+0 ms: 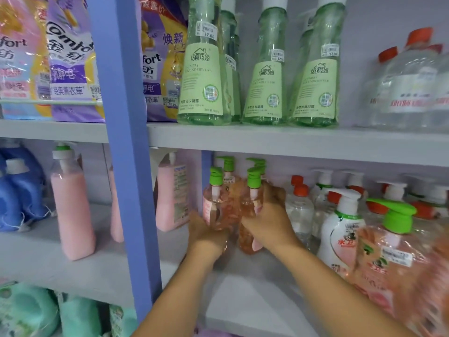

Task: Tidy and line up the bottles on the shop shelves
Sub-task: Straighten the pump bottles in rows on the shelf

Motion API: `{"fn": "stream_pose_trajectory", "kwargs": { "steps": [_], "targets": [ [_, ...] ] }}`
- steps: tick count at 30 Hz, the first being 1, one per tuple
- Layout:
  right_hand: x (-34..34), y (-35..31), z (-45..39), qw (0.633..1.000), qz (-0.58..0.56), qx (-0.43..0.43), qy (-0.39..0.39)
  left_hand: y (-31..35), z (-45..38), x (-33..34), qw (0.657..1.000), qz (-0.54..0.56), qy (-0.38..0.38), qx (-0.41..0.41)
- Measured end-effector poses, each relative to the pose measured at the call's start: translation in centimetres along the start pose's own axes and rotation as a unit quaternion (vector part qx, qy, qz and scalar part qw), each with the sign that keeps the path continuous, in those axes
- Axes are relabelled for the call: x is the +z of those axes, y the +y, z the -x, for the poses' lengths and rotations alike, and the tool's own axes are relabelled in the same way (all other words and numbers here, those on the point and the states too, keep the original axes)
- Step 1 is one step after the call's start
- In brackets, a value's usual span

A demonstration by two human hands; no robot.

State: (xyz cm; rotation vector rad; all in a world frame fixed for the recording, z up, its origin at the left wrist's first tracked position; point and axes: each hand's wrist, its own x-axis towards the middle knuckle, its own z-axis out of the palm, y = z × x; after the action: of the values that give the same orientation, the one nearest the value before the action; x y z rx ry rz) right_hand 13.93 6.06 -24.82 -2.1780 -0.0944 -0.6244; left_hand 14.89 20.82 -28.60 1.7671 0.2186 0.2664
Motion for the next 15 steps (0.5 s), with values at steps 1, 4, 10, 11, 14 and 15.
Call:
{"fn": "stream_pose_trajectory", "kwargs": {
  "steps": [1, 4, 10, 11, 14, 15],
  "targets": [
    [-0.3, 0.5, 0.3, 1.0, -0.021, 0.0, 0.005, 0.3, 0.3, 0.2, 1.0, -0.018, -0.014, -0.006],
    [-0.9, 2.1, 0.9, 0.996, -0.084, 0.001, 0.002, 0.8, 0.9, 0.4, 0.992, -0.126, -0.017, 0.018],
    [-0.5, 3.2, 1.7, 0.998, 0.029, -0.019, 0.044, 0.3, 1.0, 0.8, 0.993, -0.077, -0.013, 0.093],
    [-0.7, 3.2, 1.6, 0.998, 0.035, -0.019, 0.046, 0.7, 1.2, 0.8, 0.991, -0.096, -0.005, 0.088],
    [-0.8, 3.4, 1.3, 0.999, 0.013, -0.003, 0.036, 0.9, 1.1, 1.2, 0.982, -0.167, 0.041, 0.08],
    [-0.8, 3.4, 1.3, 0.999, 0.003, 0.005, 0.033, 1.0, 1.1, 1.4, 0.98, -0.176, 0.052, 0.079]
  ]
}}
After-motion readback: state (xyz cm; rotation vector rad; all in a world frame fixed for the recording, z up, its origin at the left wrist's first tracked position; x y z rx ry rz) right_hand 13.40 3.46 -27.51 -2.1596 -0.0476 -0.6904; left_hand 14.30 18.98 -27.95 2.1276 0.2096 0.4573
